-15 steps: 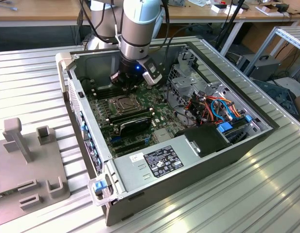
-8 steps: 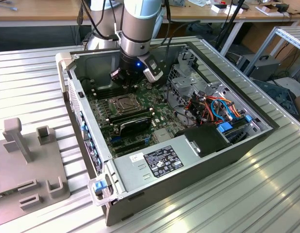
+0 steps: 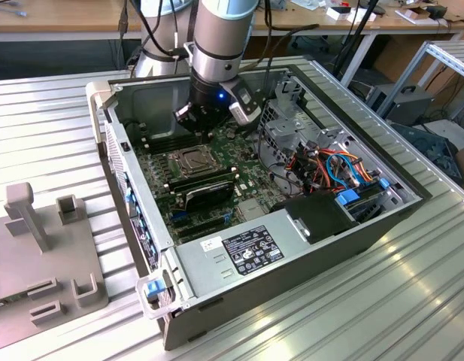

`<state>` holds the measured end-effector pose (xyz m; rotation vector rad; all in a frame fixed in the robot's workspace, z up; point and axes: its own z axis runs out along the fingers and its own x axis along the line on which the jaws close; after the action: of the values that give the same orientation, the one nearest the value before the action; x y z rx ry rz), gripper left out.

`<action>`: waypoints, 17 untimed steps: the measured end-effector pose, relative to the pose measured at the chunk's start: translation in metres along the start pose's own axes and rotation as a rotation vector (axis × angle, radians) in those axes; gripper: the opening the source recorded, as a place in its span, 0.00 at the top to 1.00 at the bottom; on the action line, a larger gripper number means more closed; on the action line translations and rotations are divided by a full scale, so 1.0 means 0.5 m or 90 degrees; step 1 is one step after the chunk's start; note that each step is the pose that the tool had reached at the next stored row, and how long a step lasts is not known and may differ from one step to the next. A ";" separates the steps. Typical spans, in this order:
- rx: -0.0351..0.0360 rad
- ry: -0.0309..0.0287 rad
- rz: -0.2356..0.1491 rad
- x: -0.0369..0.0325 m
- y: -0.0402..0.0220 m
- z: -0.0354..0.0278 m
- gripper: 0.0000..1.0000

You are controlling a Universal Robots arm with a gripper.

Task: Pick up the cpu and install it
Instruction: 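Install the first cpu locking lever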

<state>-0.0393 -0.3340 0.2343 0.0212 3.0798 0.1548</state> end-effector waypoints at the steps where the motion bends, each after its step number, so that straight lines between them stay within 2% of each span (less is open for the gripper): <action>1: 0.0028 0.0000 0.000 0.000 -0.005 -0.001 0.89; 2: 0.0055 0.0002 0.000 0.000 -0.008 -0.001 0.89; 4: 0.0177 0.0024 -0.001 0.000 -0.014 -0.001 0.89; 6: 0.0241 0.0037 -0.001 0.000 -0.015 -0.002 0.89; 11: 0.0245 0.0038 -0.001 0.003 -0.015 0.000 0.89; 14: 0.0250 0.0037 -0.001 0.020 -0.015 0.002 0.89; 17: 0.0302 0.0038 -0.001 0.030 -0.015 0.002 0.89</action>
<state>-0.0540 -0.3413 0.2318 0.0197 3.0888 0.0819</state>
